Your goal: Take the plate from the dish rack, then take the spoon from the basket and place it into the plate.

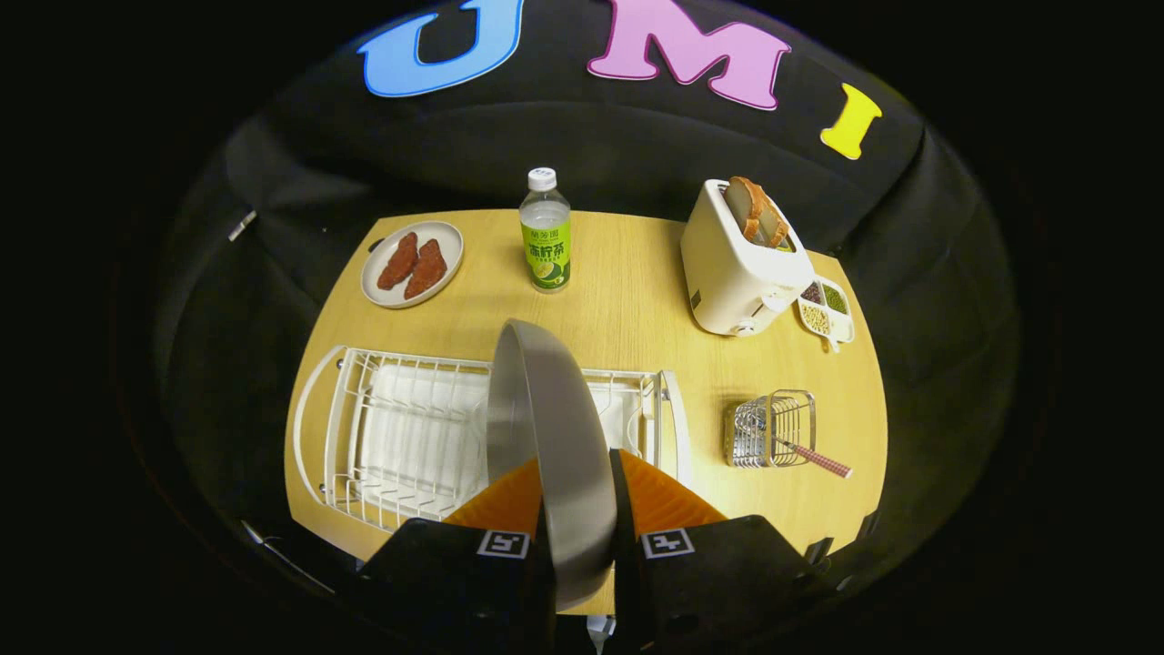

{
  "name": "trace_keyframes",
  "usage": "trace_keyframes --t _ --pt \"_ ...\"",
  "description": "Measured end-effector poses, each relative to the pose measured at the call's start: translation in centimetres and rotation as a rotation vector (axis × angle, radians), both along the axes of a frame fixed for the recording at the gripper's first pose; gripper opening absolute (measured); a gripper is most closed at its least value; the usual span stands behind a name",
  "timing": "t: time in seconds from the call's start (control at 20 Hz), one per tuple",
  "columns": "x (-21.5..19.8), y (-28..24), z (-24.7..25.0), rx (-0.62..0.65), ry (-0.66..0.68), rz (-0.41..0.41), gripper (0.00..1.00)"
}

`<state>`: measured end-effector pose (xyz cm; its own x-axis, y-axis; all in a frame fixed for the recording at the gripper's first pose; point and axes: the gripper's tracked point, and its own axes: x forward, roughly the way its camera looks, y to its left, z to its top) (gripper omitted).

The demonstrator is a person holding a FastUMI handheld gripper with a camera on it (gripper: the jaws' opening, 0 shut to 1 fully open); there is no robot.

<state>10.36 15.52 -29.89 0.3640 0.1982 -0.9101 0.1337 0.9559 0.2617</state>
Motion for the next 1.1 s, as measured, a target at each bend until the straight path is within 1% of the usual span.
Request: trace_keyframes --t 0.15,0.25,0.55,0.8,0.95,1.1 --pt "-2.4 -0.5 1.8 0.173 -0.040 -0.013 0.30" --pt "-4.7 -1.0 2.8 0.270 -0.058 0.001 0.30" --pt "-13.3 -4.9 3.0 0.389 -0.057 -0.003 0.30" --pt "-20.8 -9.3 1.7 0.514 -0.003 -0.105 0.30" --pt "-24.8 -12.6 -1.4 0.524 0.044 -0.170 0.30" --pt "-27.3 -15.4 -5.3 0.513 0.083 -0.245 0.30"
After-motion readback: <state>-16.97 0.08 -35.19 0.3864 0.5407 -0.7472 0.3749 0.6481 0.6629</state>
